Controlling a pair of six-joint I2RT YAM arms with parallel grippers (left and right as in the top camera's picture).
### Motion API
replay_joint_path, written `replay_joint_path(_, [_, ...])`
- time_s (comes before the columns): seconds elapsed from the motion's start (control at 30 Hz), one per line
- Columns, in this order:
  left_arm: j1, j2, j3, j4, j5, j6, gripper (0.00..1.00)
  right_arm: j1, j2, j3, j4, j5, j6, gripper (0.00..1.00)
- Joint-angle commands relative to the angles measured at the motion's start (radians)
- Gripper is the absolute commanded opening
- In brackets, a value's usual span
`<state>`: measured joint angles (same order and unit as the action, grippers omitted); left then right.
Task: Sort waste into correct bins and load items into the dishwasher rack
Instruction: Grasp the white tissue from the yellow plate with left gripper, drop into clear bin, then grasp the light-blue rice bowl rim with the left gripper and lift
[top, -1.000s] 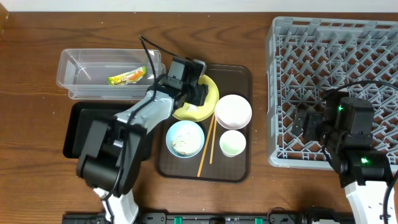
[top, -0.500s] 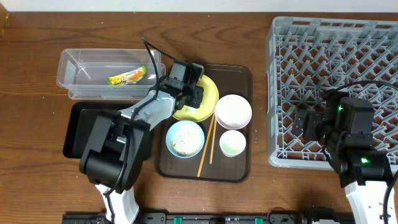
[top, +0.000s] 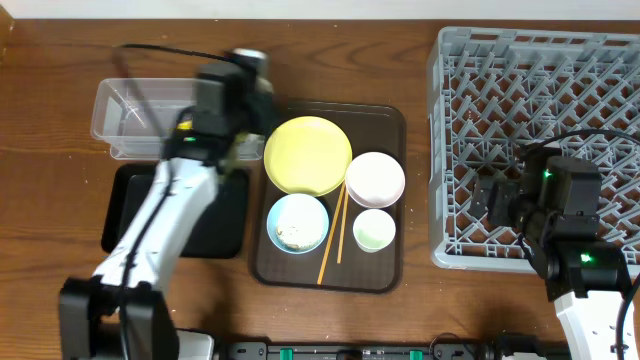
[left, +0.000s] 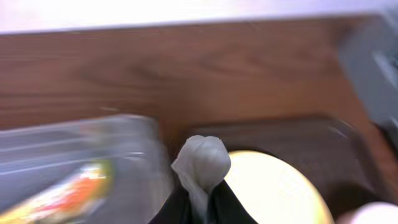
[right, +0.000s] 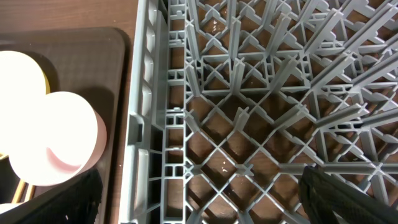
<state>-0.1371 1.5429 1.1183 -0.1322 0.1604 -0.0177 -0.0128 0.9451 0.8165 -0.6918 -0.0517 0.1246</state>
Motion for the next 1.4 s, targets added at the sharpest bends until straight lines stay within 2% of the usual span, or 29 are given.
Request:
replay_joint_path(0.0, [0.084, 0.016, 0.011, -0.008, -0.084, 0.01, 0.14, -0.006, 0.0, 0.021, 0.0, 0.019, -0.01, 0.99])
replay_joint_path(0.03, [0.114, 0.025, 0.011, -0.008, -0.083, 0.01, 0.17, -0.006, 0.0, 0.021, 0.0, 0.024, -0.01, 0.99])
replay_joint_path(0.17, [0.172, 0.04, 0.011, -0.008, -0.083, 0.01, 0.53, -0.006, 0.0, 0.021, 0.0, 0.025, -0.01, 0.99])
replay_joint_path(0.27, [0.19, 0.039, 0.011, 0.0, -0.083, 0.01, 0.62, -0.006, 0.0, 0.021, -0.001, 0.025, -0.01, 0.99])
replay_joint_path(0.4, [0.19, 0.038, 0.011, 0.005, -0.064, 0.01, 0.63, -0.006, 0.0, 0.021, -0.001, 0.025, -0.01, 0.99])
replay_joint_path(0.5, [0.177, 0.038, 0.011, -0.019, 0.024, 0.009, 0.63, -0.006, 0.0, 0.021, 0.0, 0.027, -0.01, 0.99])
replay_joint_path(0.57, [0.16, 0.038, 0.011, -0.056, 0.066, 0.008, 0.63, -0.006, 0.0, 0.021, -0.001, 0.029, -0.01, 0.99])
replay_joint_path(0.8, [0.052, 0.038, 0.011, -0.233, 0.068, -0.006, 0.62, -0.006, 0.004, 0.021, -0.001, 0.028, -0.01, 0.99])
replay_joint_path(1.17, [-0.191, 0.038, 0.011, -0.515, 0.068, -0.207, 0.62, -0.006, 0.004, 0.021, -0.001, 0.028, -0.01, 0.99])
replay_joint_path(1.37, [-0.301, 0.038, 0.007, -0.571, 0.068, -0.275, 0.63, -0.006, 0.004, 0.021, -0.024, 0.023, -0.01, 0.99])
